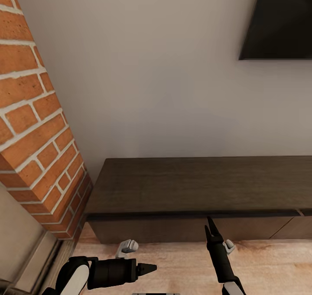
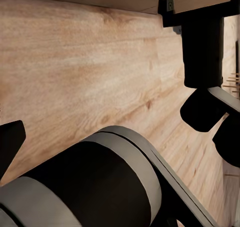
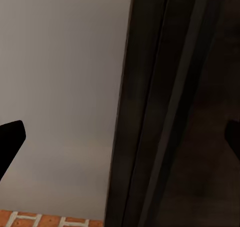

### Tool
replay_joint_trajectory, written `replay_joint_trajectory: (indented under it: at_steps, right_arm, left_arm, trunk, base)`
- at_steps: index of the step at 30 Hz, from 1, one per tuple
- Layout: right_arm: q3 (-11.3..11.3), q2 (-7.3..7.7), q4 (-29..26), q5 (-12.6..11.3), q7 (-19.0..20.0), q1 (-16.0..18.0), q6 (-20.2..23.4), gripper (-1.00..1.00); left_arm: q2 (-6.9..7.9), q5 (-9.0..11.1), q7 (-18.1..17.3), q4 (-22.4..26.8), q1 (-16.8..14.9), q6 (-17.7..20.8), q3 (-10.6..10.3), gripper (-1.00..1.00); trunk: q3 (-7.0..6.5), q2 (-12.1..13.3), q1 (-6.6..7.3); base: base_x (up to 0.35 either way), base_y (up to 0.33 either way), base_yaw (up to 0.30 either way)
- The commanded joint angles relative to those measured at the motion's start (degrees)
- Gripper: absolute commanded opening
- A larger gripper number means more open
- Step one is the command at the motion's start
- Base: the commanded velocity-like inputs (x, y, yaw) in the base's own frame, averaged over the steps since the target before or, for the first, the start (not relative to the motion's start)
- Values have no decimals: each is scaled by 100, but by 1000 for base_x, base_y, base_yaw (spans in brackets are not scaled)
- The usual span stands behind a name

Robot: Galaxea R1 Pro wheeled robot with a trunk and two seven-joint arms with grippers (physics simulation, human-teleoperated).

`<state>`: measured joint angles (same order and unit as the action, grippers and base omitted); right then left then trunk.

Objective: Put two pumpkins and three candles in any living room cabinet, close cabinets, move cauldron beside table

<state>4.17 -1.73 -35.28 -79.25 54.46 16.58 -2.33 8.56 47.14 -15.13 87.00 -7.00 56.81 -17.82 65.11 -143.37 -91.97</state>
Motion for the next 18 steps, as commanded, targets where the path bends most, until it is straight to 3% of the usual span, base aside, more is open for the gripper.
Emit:
replay_joint_trajectory:
  at_steps: [1, 15, 18]
  right_arm:
    - [5, -3, 4, -15, 16, 3, -13, 100]
    - [14, -3, 92, -38, -56, 3, -13, 100]
    - [15, -3, 127, -43, -63, 3, -13, 100]
  left_arm:
    - [4, -41, -46, 1, -3, 8, -1, 100]
    - [1, -38, -44, 1, -3, 6, -2, 100]
    - [0, -38, -44, 1, -3, 7, -2, 100]
  trunk:
    - [5, -2, 1]
    - [71, -6, -7]
    - [137, -10, -14]
  base:
    - [7, 0, 0]
    - [1, 0, 0]
    - [0, 0, 0]
